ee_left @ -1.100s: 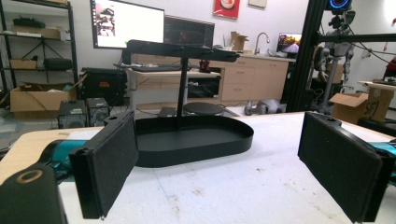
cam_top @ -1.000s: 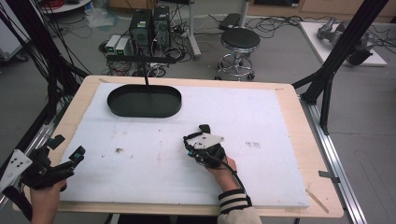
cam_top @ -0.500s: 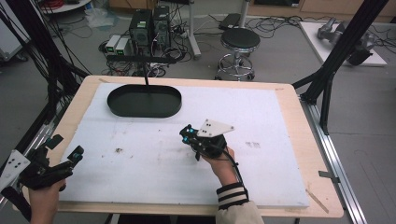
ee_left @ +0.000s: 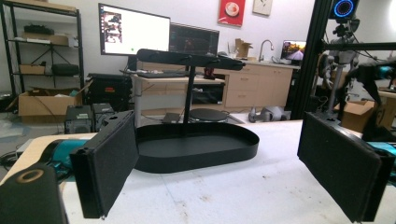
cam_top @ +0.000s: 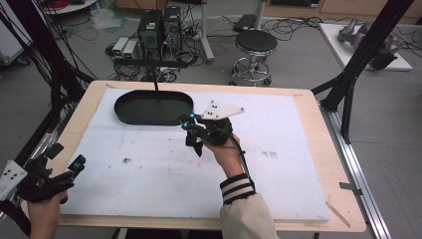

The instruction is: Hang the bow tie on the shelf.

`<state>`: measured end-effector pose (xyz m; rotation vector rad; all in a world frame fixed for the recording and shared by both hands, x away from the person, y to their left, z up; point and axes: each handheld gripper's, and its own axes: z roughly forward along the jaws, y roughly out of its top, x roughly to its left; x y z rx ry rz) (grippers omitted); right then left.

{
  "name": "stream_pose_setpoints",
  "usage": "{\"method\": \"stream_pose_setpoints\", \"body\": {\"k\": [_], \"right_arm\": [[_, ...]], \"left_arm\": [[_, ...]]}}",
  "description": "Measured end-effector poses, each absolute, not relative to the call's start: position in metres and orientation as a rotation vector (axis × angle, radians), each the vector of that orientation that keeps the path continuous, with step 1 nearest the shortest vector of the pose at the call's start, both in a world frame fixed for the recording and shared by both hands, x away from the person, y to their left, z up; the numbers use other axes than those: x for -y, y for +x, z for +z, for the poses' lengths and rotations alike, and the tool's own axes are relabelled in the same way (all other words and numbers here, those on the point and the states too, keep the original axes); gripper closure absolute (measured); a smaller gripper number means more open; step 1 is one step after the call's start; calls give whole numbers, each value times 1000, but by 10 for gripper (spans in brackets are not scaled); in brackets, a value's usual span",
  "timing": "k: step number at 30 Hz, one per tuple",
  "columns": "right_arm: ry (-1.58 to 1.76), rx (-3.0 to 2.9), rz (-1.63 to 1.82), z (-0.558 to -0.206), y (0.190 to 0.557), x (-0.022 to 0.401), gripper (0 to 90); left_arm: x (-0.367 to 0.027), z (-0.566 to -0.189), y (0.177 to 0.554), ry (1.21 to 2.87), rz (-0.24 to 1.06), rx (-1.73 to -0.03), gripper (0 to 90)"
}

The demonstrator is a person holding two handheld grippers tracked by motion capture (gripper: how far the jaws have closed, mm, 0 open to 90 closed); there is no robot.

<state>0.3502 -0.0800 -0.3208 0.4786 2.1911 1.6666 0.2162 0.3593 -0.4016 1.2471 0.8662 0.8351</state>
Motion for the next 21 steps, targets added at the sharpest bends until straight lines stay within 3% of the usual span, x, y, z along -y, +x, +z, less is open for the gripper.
{"method": "stream_pose_setpoints", "body": {"k": [21], "right_arm": [[430, -2067, 1785, -272, 408, 53, 866]], "left_arm": [[-367, -404, 216, 1213, 850, -875, 129]]}}
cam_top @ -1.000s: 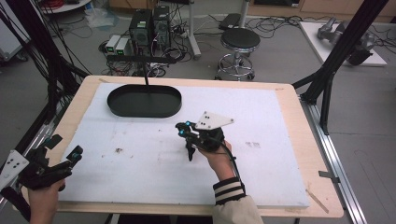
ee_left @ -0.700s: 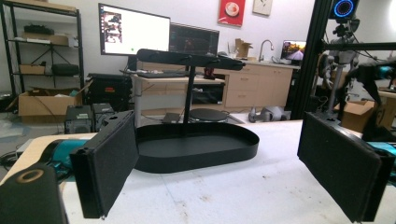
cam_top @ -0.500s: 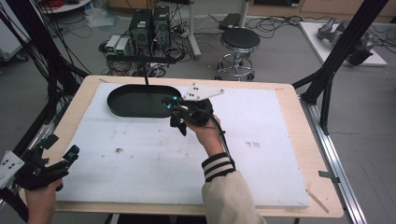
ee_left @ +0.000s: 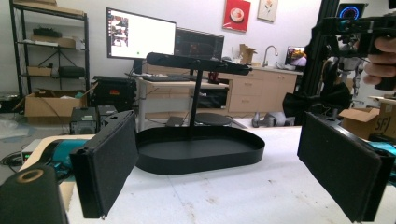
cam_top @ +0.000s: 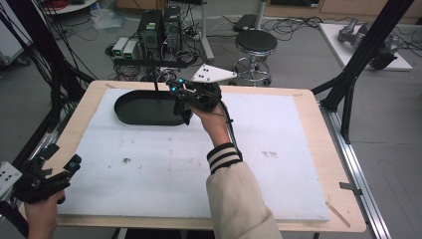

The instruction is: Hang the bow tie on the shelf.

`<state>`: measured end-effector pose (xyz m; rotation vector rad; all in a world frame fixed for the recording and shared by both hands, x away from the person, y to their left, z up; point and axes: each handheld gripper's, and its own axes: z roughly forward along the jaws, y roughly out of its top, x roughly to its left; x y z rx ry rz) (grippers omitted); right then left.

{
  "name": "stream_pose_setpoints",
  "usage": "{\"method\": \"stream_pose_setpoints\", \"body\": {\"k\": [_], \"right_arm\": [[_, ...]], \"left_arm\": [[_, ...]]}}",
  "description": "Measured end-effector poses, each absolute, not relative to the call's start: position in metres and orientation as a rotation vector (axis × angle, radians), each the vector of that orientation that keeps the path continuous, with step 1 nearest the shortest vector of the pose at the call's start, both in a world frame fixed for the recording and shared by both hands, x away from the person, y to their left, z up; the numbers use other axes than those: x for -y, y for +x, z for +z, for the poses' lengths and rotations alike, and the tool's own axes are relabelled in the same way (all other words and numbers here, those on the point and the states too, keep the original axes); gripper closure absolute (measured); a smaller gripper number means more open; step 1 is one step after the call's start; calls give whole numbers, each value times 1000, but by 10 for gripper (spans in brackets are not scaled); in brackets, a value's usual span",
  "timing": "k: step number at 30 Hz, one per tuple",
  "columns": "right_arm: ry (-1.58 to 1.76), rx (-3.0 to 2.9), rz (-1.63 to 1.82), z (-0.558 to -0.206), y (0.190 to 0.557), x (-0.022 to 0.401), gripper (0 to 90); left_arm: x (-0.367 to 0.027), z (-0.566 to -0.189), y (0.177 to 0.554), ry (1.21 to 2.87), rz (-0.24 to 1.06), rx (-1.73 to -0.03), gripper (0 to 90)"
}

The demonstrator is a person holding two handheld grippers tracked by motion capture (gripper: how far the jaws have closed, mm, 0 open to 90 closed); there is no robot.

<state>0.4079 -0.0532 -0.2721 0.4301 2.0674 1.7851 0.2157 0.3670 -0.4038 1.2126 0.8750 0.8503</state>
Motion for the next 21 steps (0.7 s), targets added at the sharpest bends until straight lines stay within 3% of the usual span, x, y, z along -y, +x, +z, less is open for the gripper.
{"method": "stream_pose_setpoints", "body": {"k": [21], "right_arm": [[457, -2066, 1795, -276, 488, 31, 867]], "left_arm": [[-370, -410, 219, 1215, 863, -889, 128]]}}
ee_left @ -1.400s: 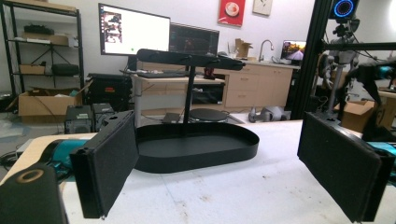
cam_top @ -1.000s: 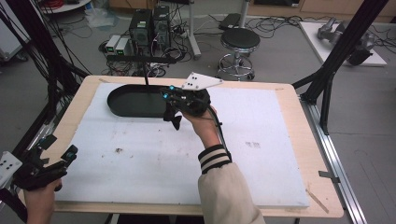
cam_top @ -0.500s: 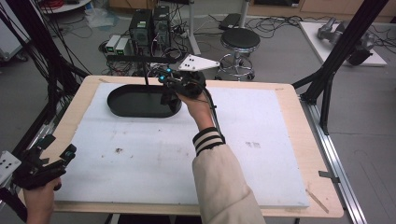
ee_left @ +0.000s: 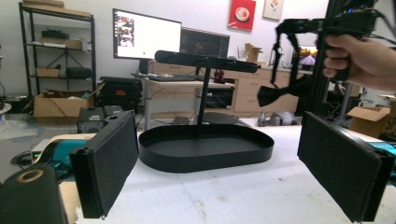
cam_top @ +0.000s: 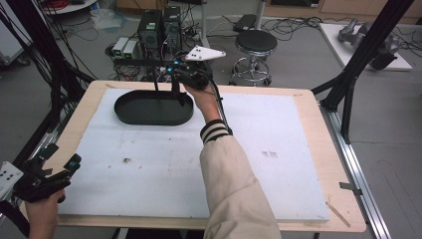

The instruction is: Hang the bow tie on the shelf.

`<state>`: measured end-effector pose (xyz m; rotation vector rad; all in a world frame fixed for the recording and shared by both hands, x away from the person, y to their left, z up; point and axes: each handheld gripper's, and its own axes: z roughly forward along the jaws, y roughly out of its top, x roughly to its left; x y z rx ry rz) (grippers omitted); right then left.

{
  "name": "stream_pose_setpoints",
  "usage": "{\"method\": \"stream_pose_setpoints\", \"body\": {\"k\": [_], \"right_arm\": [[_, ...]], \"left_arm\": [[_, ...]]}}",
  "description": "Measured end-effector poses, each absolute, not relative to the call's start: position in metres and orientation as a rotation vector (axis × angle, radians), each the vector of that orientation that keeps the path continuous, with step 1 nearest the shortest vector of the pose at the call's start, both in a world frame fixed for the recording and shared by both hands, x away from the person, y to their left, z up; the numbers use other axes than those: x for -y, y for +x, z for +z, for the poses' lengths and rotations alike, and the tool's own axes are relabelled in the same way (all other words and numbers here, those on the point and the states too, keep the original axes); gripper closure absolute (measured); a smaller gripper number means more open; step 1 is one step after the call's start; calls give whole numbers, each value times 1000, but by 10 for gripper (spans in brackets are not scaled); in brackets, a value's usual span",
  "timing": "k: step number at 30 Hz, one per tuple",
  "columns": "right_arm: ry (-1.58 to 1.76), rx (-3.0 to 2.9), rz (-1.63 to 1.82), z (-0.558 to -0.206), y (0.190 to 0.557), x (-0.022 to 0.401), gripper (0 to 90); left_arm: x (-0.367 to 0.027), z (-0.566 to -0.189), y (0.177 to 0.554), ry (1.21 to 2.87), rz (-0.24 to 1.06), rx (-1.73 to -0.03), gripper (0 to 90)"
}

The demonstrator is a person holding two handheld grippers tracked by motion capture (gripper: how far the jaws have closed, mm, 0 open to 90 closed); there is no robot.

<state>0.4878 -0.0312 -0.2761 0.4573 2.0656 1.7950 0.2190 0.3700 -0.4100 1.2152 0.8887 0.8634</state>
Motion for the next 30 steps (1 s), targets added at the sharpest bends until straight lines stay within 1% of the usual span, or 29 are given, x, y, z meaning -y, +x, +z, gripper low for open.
{"method": "stream_pose_setpoints", "body": {"k": [5, 7, 14, 25, 30], "right_arm": [[460, -2069, 1771, -275, 503, 24, 867], [470, -2078, 1752, -274, 516, 20, 867], [490, -2070, 1725, -275, 536, 26, 866], [554, -2085, 1665, -286, 552, 37, 865], [591, -2072, 1622, -289, 557, 49, 861]], "left_arm": [[-369, -411, 220, 1217, 855, -886, 128], [-370, -411, 220, 1218, 855, -887, 128], [-374, -412, 219, 1206, 849, -898, 128], [-377, -415, 219, 1202, 839, -908, 128], [-377, -416, 219, 1202, 840, -913, 128]]}}
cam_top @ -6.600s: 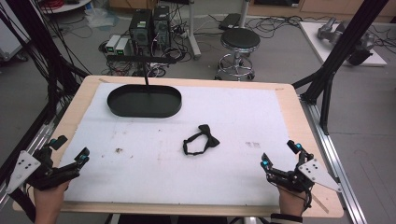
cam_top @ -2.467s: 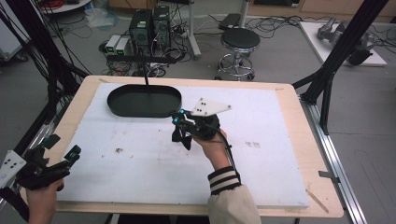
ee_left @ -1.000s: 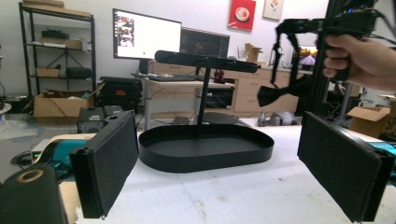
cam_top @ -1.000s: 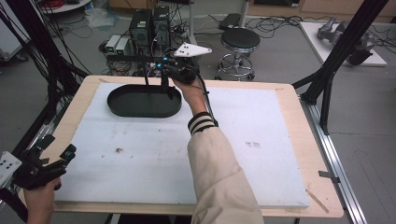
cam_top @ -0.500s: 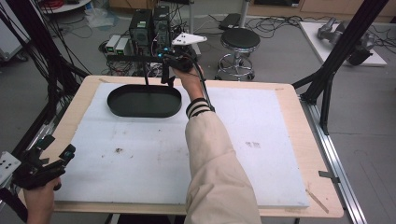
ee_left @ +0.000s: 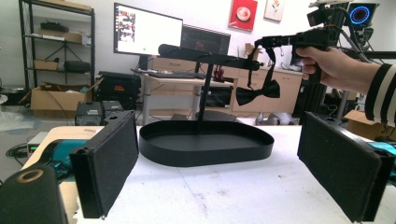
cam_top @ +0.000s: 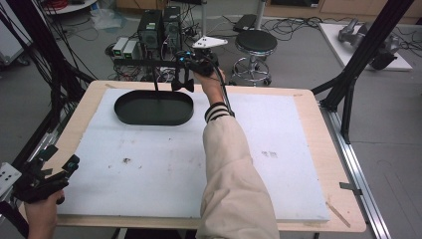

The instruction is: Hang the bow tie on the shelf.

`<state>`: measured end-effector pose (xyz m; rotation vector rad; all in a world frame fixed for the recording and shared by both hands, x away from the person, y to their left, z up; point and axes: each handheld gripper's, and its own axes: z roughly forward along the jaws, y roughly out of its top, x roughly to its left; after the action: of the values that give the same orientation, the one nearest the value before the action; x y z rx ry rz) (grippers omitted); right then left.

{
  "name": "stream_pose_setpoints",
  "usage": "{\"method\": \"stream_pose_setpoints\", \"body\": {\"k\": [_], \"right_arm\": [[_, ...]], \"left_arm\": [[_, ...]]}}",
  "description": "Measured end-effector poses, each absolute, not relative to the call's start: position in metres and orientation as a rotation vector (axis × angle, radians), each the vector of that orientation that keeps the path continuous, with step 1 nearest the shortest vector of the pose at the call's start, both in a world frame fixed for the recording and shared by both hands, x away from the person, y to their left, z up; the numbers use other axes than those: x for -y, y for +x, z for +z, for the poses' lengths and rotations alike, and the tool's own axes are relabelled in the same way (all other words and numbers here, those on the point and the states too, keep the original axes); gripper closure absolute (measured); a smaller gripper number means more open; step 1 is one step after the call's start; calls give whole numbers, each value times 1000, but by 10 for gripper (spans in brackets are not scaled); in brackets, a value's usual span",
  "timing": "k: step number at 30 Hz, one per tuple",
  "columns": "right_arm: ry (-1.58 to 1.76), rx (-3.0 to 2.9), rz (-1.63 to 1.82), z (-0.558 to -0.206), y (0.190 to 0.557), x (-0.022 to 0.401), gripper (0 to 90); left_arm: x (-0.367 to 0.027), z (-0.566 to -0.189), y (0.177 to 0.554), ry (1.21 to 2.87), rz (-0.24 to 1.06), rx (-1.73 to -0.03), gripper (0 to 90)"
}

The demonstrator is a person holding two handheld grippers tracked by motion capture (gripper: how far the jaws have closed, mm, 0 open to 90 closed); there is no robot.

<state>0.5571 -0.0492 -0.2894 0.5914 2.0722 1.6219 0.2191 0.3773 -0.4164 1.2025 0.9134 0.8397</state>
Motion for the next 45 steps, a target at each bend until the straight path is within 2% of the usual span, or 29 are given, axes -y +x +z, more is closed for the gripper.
{"method": "stream_pose_setpoints", "body": {"k": [2, 3, 5, 7, 11, 20, 32, 45], "right_arm": [[604, -2073, 1611, -290, 558, 52, 848], [625, -2068, 1594, -291, 559, 54, 798], [663, -2031, 1561, -292, 559, 59, 627], [707, -1992, 1568, -290, 557, 64, 532], [722, -1911, 1572, -281, 549, 75, 416], [715, -1784, 1557, -245, 514, 100, 222], [800, -1646, 1544, -200, 425, 151, 156], [799, -1441, 1511, -192, 331, 215, 115]], "left_arm": [[-378, -417, 219, 1207, 839, -916, 128], [-378, -418, 219, 1209, 839, -916, 128], [-378, -418, 220, 1207, 838, -919, 128], [-377, -418, 220, 1212, 837, -916, 128], [-374, -418, 220, 1215, 833, -911, 128], [-369, -414, 219, 1212, 830, -897, 128], [-363, -410, 218, 1224, 829, -875, 128], [-356, -406, 217, 1240, 828, -852, 128]]}}
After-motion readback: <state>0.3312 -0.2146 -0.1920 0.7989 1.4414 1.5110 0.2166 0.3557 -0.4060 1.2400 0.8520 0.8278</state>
